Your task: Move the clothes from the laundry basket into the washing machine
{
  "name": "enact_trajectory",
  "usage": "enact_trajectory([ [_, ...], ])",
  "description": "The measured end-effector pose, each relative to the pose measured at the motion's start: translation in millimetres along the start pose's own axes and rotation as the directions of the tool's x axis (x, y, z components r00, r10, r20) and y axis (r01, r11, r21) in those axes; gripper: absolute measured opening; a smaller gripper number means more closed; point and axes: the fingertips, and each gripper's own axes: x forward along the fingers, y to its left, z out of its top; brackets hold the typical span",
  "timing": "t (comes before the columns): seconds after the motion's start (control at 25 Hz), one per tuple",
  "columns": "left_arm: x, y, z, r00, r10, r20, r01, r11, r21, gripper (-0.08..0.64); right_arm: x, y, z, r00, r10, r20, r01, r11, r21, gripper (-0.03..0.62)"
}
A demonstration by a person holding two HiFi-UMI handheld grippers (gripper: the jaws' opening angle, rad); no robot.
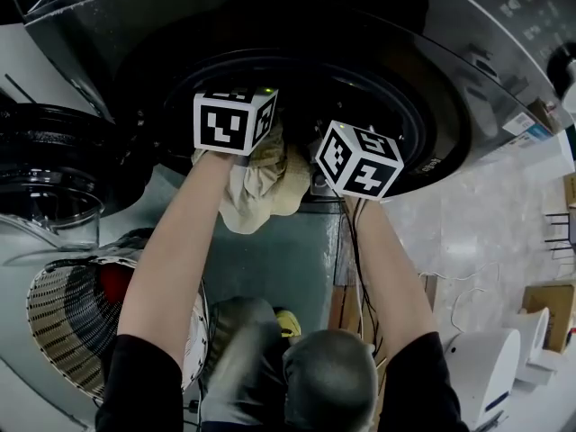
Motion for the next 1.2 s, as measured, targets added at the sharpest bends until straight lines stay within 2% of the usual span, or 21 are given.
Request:
enact_trajectory([
  [0.12, -1, -4, -3, 0.999, -0.002, -0.041, 0.002, 1.000, 0.012, 0.281, -3, 2, 1, 1.000, 0.003, 0.003, -0.003, 1.000, 0.010, 0.241],
  [0.24, -2, -6, -13, 0.996, -0.005, -0.091, 0.004, 1.000, -0.010, 0.278, -6, 3, -1, 1.000, 0.004, -0.003, -0.004, 1.000, 0.005, 0.241],
  [0.4, -7, -8, -17, 0.996, 0.000, -0.091, 0.001, 1.000, 0.019, 0.268, -10, 4, -5, 1.000, 0.005, -0.010, -0.004, 1.000, 0.006, 0.241],
  [0.52, -13, -8, -17, 0.997, 0.000, -0.074, 0.001, 1.000, 0.008, 0.199, -14, 2, -4, 1.000, -0.005, -0.006, 0.005, 1.000, 0.019, 0.233],
  [0.72, -28, -9, -17, 0.998, 0.011, -0.054, -0.010, 0.999, 0.034, 0.083, -25, 3, -7, 1.000, -0.012, -0.008, 0.012, 1.000, 0.011, 0.166],
  [0.84, -37, -9, -17, 0.999, 0.019, -0.033, -0.018, 0.999, 0.042, 0.015, -32, 3, -9, 1.000, -0.025, -0.008, 0.025, 0.999, -0.032, 0.053],
  [0.92, -43, -9, -18, 1.000, 0.022, -0.023, -0.021, 0.999, 0.042, 0.012, -37, 4, -10, 1.000, -0.022, -0.004, 0.022, 0.999, -0.042, 0.005],
  [1.2, -64, -14, -21, 0.998, 0.055, 0.026, -0.055, 0.998, 0.007, 0.011, -56, 11, -15, 1.000, 0.020, -0.011, -0.020, 0.998, -0.060, 0.005],
])
